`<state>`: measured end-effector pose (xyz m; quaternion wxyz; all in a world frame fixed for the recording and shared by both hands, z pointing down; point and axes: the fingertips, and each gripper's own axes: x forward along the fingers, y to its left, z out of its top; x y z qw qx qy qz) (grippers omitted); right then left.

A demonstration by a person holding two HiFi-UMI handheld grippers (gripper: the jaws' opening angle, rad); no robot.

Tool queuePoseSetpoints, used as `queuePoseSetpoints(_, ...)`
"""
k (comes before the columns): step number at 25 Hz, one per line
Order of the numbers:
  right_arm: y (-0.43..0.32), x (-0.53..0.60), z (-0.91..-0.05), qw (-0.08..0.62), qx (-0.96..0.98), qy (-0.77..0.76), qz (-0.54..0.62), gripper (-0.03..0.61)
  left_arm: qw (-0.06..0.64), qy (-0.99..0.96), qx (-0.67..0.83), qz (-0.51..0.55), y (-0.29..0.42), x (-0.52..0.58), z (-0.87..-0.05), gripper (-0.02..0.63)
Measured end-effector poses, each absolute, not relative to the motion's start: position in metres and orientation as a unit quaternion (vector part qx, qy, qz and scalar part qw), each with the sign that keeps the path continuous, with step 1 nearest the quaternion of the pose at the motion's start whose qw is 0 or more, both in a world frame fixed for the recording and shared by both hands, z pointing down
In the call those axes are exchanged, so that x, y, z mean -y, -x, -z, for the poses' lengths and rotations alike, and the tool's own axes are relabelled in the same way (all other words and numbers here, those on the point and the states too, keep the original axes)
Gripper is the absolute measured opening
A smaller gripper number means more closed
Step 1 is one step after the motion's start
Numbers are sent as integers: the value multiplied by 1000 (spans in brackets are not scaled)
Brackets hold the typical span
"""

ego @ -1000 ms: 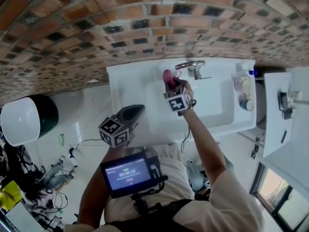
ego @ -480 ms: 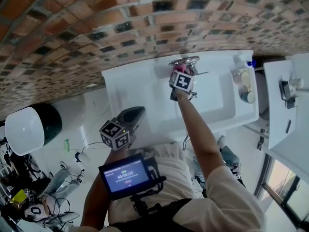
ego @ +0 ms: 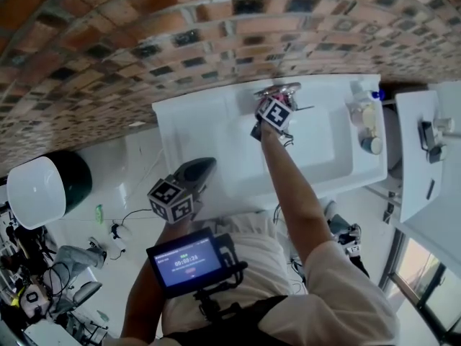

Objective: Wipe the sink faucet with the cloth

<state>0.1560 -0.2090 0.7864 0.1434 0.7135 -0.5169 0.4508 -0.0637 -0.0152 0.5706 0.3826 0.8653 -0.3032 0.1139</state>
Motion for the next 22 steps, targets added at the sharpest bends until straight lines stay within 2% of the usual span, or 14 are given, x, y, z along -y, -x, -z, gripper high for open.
queuePoseSetpoints(9, -162, 199, -734, 71, 532, -724, -433, 102, 381, -865, 306, -112, 68, 14, -565, 0)
queuePoseSetpoints(22, -173, 201, -673, 80, 613, -712, -334, 101, 376, -867, 309, -109, 64, 5, -560, 0)
